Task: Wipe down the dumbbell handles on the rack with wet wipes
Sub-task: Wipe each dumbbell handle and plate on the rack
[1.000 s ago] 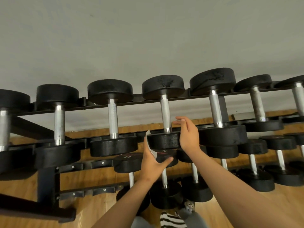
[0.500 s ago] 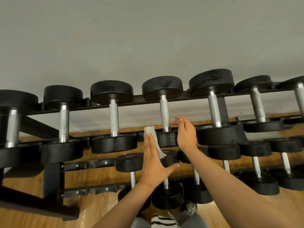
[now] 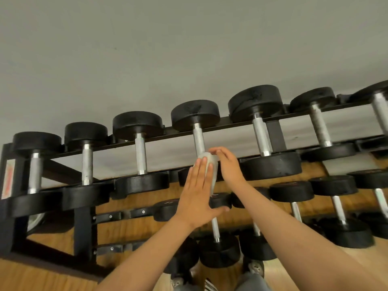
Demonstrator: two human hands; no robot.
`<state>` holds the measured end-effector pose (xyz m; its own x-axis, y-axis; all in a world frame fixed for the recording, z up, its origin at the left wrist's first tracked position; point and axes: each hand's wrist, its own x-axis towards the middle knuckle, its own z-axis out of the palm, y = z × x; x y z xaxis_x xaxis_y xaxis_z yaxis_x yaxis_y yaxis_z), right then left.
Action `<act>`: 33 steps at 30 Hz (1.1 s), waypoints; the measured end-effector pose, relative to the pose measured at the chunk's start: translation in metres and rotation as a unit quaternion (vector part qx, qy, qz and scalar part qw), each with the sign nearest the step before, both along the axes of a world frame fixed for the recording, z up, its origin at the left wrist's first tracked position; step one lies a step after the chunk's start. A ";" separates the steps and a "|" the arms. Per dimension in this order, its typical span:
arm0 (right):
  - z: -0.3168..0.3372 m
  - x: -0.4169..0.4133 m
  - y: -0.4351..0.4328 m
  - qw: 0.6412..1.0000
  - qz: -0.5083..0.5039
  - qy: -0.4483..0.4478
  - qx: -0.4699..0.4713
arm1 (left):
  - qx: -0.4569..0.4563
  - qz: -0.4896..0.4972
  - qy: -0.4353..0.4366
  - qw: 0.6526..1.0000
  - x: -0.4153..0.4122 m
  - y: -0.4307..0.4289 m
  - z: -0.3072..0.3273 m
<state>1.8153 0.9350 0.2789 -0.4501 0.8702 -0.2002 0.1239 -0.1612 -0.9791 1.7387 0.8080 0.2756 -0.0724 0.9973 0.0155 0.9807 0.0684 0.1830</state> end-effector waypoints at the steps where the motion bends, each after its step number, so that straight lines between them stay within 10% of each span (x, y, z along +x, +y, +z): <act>1: 0.001 0.007 0.001 1.000 -0.003 0.013 0.000 | -0.005 0.003 0.006 1.000 0.003 0.003 0.001; 11: 0.004 0.044 -0.029 0.982 -0.046 -0.051 0.177 | 0.100 0.064 -0.103 0.988 0.008 0.004 0.009; 23: -0.015 -0.008 -0.072 0.872 0.034 -0.329 0.361 | 0.131 0.356 -0.349 0.857 -0.027 0.051 0.004; 33: -0.025 0.015 -0.059 0.955 0.065 -0.178 0.230 | 0.186 0.330 -0.321 0.868 -0.024 0.055 -0.006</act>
